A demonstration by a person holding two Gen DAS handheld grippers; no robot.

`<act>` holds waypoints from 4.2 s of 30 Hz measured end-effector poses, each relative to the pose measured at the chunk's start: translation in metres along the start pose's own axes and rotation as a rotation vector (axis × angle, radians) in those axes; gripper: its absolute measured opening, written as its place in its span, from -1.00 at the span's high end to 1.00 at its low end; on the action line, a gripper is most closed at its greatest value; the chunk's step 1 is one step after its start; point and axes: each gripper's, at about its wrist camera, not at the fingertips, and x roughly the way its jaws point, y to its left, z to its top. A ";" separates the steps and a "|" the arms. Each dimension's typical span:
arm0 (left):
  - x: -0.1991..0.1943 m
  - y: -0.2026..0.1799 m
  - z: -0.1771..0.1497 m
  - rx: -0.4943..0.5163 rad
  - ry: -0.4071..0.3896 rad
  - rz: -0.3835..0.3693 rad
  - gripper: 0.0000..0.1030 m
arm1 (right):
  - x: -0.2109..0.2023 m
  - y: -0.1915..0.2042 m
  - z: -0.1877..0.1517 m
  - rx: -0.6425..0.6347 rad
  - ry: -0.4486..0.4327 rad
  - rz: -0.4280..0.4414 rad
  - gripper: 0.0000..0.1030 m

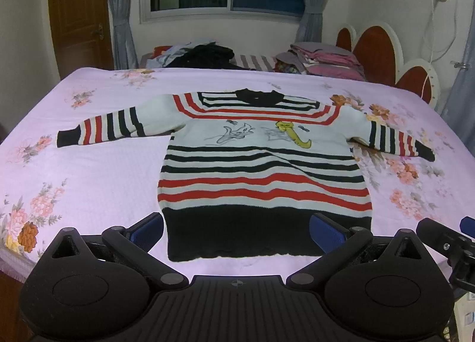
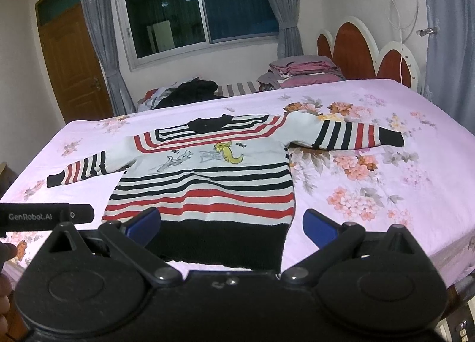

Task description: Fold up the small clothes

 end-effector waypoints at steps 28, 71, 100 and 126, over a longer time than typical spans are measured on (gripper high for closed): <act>0.041 0.019 0.023 0.007 0.036 0.021 -1.00 | 0.040 0.012 0.011 0.035 0.044 -0.020 -0.99; 0.260 0.077 0.139 0.032 0.122 0.004 -1.00 | 0.225 -0.030 0.095 0.183 0.037 -0.273 -0.96; 0.332 -0.004 0.163 -0.089 0.140 0.061 -1.00 | 0.340 -0.322 0.108 0.574 0.140 -0.473 -0.93; 0.332 0.005 0.166 -0.201 0.141 0.050 -1.00 | 0.339 -0.329 0.130 0.525 -0.030 -0.441 0.85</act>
